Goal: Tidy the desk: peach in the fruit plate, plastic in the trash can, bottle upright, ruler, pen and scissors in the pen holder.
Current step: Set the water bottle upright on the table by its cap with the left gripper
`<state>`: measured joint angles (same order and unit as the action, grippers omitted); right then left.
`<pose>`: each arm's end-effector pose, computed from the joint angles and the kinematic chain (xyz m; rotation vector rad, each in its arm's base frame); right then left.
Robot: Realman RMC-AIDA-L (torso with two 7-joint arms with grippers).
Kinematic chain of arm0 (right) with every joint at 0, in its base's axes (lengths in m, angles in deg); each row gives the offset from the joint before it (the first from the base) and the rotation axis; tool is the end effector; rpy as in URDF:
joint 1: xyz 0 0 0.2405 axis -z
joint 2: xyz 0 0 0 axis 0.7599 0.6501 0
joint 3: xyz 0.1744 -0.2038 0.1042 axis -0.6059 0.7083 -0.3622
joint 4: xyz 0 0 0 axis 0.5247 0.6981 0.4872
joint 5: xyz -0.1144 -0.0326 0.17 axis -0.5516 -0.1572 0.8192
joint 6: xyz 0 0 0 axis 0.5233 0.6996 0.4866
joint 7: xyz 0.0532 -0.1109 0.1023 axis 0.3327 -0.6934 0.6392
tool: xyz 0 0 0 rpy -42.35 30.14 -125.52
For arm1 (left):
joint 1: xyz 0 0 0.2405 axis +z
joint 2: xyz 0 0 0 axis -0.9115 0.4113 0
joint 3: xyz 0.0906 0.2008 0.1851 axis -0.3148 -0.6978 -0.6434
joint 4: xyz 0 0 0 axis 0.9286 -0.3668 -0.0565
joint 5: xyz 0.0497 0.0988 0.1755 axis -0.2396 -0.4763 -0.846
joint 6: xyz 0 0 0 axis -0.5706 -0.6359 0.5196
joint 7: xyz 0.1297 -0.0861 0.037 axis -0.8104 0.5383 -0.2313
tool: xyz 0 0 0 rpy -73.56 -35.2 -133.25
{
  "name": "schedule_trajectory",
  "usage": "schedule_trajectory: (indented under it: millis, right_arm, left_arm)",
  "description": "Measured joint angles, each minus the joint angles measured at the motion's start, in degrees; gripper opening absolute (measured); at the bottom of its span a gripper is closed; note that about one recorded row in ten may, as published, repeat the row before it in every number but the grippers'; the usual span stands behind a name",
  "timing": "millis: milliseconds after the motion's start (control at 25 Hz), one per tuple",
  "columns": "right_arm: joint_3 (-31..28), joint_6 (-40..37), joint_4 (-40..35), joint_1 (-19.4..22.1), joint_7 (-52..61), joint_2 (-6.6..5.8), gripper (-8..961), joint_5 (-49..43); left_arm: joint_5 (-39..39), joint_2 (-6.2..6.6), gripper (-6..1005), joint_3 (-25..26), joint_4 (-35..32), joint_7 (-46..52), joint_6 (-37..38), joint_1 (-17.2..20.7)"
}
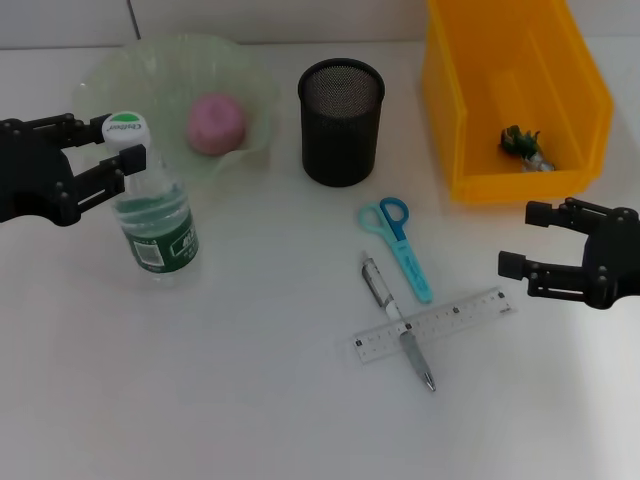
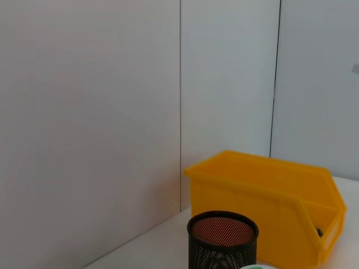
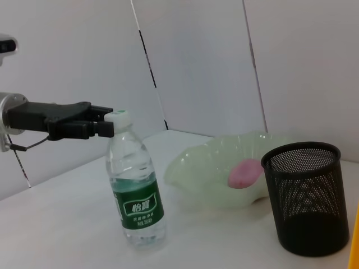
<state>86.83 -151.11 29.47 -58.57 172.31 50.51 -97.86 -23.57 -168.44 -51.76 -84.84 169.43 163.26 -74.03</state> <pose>0.3121 0.2795 0.0016 -2.5741 0.6673 0.7120 -0.2950 0.3076 0.0427 -2.4400 -0.4445 -0.6255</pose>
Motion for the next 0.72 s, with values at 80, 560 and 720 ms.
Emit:
schedule_trajectory:
  millis: [80,560,720]
  right_arm:
    - [0.1,0.0,0.0,0.0,0.0,0.00,845,0.0]
    - [0.1,-0.7,0.0,0.0,0.1,0.00,846,-0.1]
    - [-0.1,-0.8,0.0,0.0,0.2,0.00,846,-0.1]
  left_arm:
    - [0.0,0.00,434,0.0,0.3,-0.4,0.0,0.0]
    - [0.7,-0.13,434,-0.5,1.7,-3.9,1.6,0.0]
    - [1.8,-0.18,435,-0.1,1.9,-3.5,1.6,-0.1]
